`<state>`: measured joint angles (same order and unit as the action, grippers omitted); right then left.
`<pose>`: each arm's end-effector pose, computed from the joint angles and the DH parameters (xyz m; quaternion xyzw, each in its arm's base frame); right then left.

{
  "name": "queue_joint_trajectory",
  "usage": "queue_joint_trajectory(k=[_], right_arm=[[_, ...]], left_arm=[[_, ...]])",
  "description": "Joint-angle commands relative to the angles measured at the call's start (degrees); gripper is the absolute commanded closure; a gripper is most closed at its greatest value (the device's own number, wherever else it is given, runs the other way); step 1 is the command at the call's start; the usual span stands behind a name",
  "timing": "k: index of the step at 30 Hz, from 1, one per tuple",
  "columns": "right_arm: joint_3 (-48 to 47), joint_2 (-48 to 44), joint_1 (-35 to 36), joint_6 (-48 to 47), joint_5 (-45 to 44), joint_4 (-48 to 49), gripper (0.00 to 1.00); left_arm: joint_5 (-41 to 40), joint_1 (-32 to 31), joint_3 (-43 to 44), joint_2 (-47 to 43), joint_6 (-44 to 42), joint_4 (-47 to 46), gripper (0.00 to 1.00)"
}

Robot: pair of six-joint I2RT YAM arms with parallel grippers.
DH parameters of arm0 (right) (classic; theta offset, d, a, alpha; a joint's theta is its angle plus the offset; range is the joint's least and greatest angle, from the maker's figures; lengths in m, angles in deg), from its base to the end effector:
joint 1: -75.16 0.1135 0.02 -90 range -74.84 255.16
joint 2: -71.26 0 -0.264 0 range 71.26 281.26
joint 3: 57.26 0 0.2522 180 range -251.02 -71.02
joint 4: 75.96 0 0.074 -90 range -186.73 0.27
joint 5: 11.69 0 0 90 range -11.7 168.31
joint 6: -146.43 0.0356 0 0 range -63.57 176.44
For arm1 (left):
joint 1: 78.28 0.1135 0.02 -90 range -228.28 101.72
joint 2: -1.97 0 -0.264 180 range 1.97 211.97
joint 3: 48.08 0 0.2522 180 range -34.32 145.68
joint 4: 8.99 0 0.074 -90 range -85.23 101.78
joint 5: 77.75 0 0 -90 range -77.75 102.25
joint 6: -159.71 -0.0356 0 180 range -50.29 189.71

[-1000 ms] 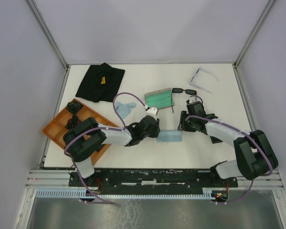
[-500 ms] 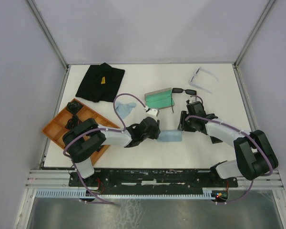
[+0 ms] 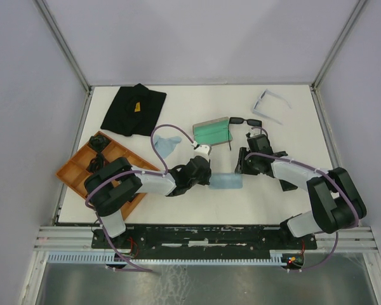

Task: Organize the sunglasses
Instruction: Pick up the glasses cleaning cloth from the center of the board.

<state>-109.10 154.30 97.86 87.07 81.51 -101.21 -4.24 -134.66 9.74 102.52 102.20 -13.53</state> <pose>0.2430 0.1038 0.1536 0.0582 0.9553 0.1534 0.2458 0.1959 -0.2764 0.1351 0.1230 0.8839 -0.2106 0.3990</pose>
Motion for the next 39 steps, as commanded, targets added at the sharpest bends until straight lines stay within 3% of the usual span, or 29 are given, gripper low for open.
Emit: queue_joint_trajectory(k=[1, 6, 10, 21, 35, 39], right_arm=[[-1.23, 2.15, -0.28, -0.11, 1.07, 1.3, 0.58], [-1.63, 1.9, -0.26, 0.0, 1.6, -0.6, 0.59], [-1.17, 0.42, -0.2, -0.17, 0.29, -2.24, 0.52], [-0.82, -1.06, -0.26, -0.57, -0.6, -4.37, 0.51], [-1.2, 1.49, -0.27, -0.42, 2.26, -2.96, 0.68], [-1.21, 2.02, -0.2, -0.57, 2.42, -2.43, 0.76]], left_arm=[[-0.57, -0.43, 0.78, 1.08, 0.47, 0.47, 0.8], [-0.38, -0.43, 0.77, 0.96, 0.47, 0.46, 0.8], [-0.3, -0.47, 0.68, 0.82, 0.62, 0.46, 0.8], [-0.31, -0.4, 0.9, 0.66, 0.4, 0.46, 0.77], [0.36, -0.42, 1.74, 1.27, 0.2, 0.44, 0.74], [0.89, -0.4, 1.65, 1.44, 0.03, -0.34, 0.84]])
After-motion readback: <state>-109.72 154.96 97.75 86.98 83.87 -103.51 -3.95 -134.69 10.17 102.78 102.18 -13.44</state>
